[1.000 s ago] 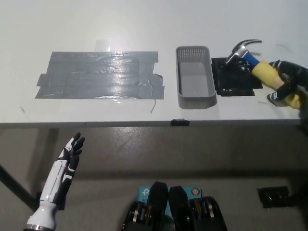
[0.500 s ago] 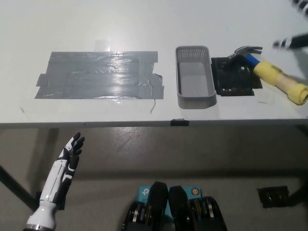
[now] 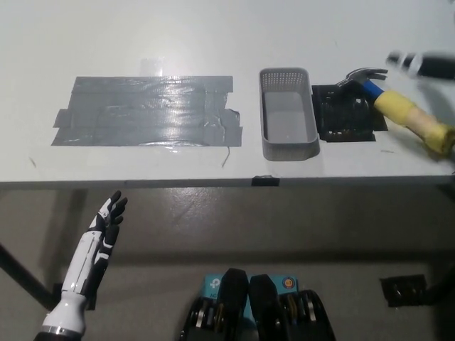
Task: The robot picks the hammer with right hand and hits the black area on the desk and places it back.
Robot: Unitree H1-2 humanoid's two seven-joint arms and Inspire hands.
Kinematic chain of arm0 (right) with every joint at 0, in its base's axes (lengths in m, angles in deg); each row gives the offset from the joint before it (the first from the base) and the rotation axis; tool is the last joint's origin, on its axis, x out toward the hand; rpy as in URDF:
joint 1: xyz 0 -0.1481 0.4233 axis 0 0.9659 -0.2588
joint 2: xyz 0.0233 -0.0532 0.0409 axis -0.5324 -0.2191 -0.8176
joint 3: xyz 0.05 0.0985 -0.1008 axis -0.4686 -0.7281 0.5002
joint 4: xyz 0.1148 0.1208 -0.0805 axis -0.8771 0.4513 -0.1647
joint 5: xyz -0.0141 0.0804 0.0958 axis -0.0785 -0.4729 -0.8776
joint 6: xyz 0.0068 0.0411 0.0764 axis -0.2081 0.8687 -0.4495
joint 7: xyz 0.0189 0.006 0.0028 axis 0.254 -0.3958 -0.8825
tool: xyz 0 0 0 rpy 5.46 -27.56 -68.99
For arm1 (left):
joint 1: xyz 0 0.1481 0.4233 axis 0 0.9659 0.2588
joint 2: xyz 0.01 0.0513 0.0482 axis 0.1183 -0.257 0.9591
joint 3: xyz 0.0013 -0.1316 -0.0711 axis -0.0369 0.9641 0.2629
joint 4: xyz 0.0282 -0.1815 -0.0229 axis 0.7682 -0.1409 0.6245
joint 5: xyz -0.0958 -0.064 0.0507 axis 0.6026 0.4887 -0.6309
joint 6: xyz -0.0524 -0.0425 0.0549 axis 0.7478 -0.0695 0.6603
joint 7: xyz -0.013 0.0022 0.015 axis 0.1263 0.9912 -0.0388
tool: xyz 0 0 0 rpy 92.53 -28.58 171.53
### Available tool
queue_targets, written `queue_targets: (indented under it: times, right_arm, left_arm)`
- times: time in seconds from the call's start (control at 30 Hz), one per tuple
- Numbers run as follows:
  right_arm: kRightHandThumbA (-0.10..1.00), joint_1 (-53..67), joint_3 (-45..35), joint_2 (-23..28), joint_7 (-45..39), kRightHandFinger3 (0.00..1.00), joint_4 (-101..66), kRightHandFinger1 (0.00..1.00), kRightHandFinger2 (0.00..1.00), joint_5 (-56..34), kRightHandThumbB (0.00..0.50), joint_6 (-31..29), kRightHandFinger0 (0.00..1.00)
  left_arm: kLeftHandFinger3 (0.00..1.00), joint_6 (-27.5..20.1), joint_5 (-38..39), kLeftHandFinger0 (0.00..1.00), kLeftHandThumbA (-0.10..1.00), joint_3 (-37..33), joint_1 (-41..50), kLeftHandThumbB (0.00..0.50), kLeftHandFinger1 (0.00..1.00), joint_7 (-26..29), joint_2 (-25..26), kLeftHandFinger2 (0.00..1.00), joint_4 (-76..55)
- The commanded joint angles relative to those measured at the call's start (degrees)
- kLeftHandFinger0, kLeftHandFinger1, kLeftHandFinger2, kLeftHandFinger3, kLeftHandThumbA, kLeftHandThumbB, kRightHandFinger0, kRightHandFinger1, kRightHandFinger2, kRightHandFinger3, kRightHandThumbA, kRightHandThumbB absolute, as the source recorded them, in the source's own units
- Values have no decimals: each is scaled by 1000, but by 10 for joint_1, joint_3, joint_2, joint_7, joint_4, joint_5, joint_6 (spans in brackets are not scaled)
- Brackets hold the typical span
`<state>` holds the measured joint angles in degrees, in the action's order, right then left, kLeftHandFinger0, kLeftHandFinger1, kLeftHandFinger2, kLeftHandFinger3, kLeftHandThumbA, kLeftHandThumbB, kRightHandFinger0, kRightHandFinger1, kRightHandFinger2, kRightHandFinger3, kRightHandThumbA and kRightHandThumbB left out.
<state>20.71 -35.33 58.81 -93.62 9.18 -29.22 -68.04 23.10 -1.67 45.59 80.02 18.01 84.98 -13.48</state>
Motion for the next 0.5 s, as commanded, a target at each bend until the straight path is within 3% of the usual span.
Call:
queue_targets:
  times: [0.0,0.13,0.23,0.37,0.47]
  right_arm:
    - [1000,177,39,-99,60,1000,-365,1000,1000,-50,272,-101,1000]
    - [1000,259,66,-144,77,1000,-287,1000,1000,-49,232,-173,1000]
    - [1000,287,58,-163,97,1000,-226,1000,1000,-40,250,-195,1000]
    - [1000,305,40,-173,108,1000,-157,1000,1000,-43,217,-214,1000]
    - [1000,311,32,-165,135,1000,-87,1000,1000,-16,165,-245,1000]
  left_arm:
    - [1000,-10,-2,1000,1000,-1,-55,109,1000,-2,-1,1000,2]
    - [1000,-6,-1,1000,1000,-1,-57,116,1000,-3,-2,1000,2]
    - [1000,-2,-3,1000,1000,-3,-55,115,1000,-4,-2,1000,0]
    - [1000,-7,-3,1000,1000,-5,-43,118,1000,-4,-5,1000,0]
    - [1000,-10,-2,1000,1000,-8,-29,117,1000,-6,-7,1000,-1]
